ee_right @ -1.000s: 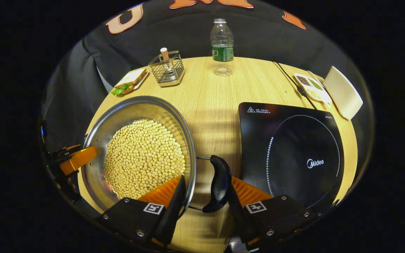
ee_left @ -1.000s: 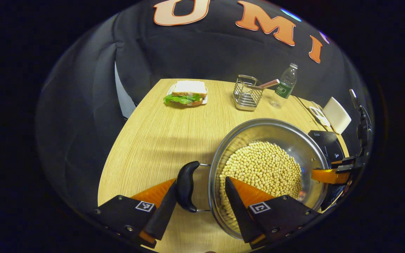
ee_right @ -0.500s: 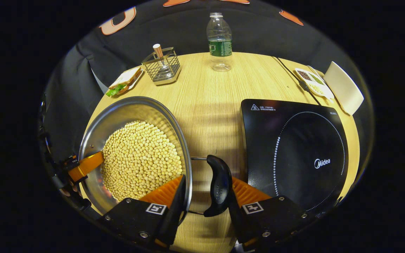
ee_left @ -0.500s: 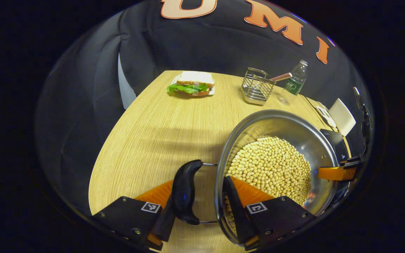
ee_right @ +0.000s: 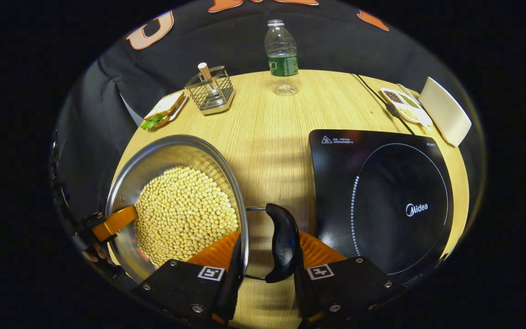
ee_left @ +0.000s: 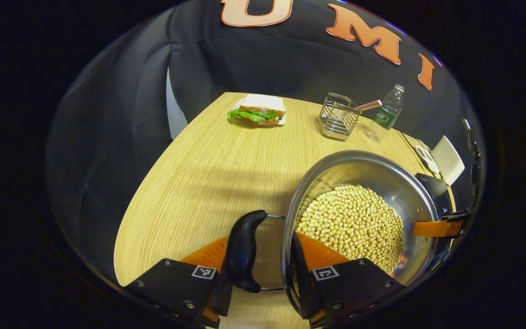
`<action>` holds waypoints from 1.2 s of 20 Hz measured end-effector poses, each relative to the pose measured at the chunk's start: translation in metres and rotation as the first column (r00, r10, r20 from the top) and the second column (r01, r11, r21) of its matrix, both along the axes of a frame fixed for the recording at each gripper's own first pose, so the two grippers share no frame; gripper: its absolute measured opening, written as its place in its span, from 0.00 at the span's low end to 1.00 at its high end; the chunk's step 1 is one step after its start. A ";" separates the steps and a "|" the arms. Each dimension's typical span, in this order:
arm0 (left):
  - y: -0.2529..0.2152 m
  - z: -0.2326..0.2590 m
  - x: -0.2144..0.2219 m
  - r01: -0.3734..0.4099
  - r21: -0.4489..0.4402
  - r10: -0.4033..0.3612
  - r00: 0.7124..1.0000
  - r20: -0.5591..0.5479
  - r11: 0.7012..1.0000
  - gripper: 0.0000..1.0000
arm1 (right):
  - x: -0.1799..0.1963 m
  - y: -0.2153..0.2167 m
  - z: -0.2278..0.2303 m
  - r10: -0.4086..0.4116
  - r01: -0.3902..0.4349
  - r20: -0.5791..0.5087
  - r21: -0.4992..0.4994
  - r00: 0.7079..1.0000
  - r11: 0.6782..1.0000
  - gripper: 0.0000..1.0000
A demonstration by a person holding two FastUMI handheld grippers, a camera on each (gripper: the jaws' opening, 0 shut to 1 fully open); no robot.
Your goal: First push the handle of the pot to place it horizontally, then grasp the pot with both hands and set it on the induction cooktop.
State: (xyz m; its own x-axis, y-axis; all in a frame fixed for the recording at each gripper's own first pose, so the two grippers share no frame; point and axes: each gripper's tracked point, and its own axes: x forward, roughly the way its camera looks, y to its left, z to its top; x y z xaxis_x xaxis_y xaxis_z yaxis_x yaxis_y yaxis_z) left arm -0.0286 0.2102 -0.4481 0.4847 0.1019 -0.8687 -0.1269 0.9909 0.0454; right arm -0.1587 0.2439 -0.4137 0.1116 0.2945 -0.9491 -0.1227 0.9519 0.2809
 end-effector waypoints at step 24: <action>-0.218 0.075 0.072 0.235 0.037 -0.238 0.962 0.135 0.971 0.60 | 0.066 -0.210 0.049 -0.234 0.235 0.141 0.006 0.962 0.972 0.51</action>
